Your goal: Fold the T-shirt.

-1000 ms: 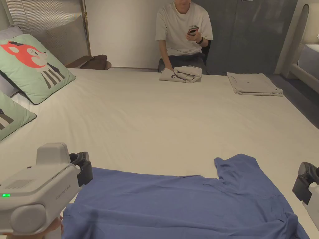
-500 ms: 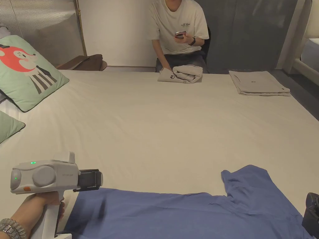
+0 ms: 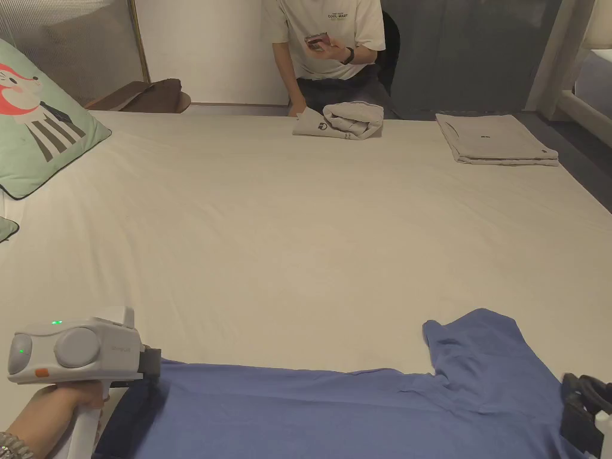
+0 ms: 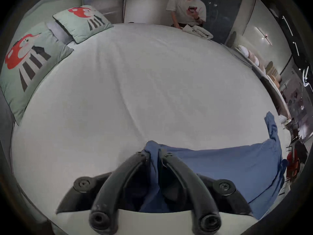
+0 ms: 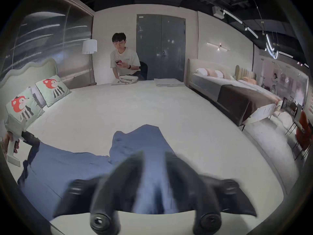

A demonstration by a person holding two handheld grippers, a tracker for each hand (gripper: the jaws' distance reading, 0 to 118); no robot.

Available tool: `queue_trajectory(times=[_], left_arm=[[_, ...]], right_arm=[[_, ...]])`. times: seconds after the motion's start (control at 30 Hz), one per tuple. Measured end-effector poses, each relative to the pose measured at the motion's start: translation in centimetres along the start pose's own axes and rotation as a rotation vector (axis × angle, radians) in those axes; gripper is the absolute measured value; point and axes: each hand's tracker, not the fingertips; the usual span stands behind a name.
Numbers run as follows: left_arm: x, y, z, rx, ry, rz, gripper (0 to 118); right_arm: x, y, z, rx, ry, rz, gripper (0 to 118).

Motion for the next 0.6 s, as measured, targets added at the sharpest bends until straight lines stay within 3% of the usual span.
queue_trajectory(times=[0.03,0.07,0.1,0.17,0.3,0.43,0.53,0.57,0.6], left_arm=[[0.1,-0.1,0.4,0.016,0.010,-0.015,4],[0.0,-0.2,0.5,0.025,0.010,-0.023,4],[-0.2,-0.2,0.7,0.028,-0.003,-0.013,4],[-0.3,-0.3,1.2,0.041,-0.015,0.009,4],[-0.3,-0.4,1.4,0.045,-0.012,0.004,4],[-0.3,-0.6,1.4,0.040,-0.010,0.004,4],[-0.2,-0.6,1.4,0.038,-0.006,0.001,4],[-0.2,-0.6,1.4,0.039,-0.005,0.000,4],[-0.2,-0.7,1.4,0.039,-0.004,0.001,4]], right_arm=[[0.5,0.4,-1.2,-0.031,0.019,-0.006,74],[0.4,1.0,-2.0,-0.074,0.038,-0.003,94],[0.7,1.4,-3.2,-0.125,0.031,0.008,100],[1.3,2.0,-5.6,-0.186,0.001,0.032,99],[4.6,2.1,-11.4,-0.359,-0.026,-0.004,97],[5.5,1.7,-13.4,-0.517,-0.045,0.006,86],[5.2,1.6,-13.3,-0.525,-0.020,0.019,82],[5.3,1.9,-13.0,-0.518,-0.019,0.015,76],[4.8,2.3,-12.0,-0.508,0.031,-0.005,54]])
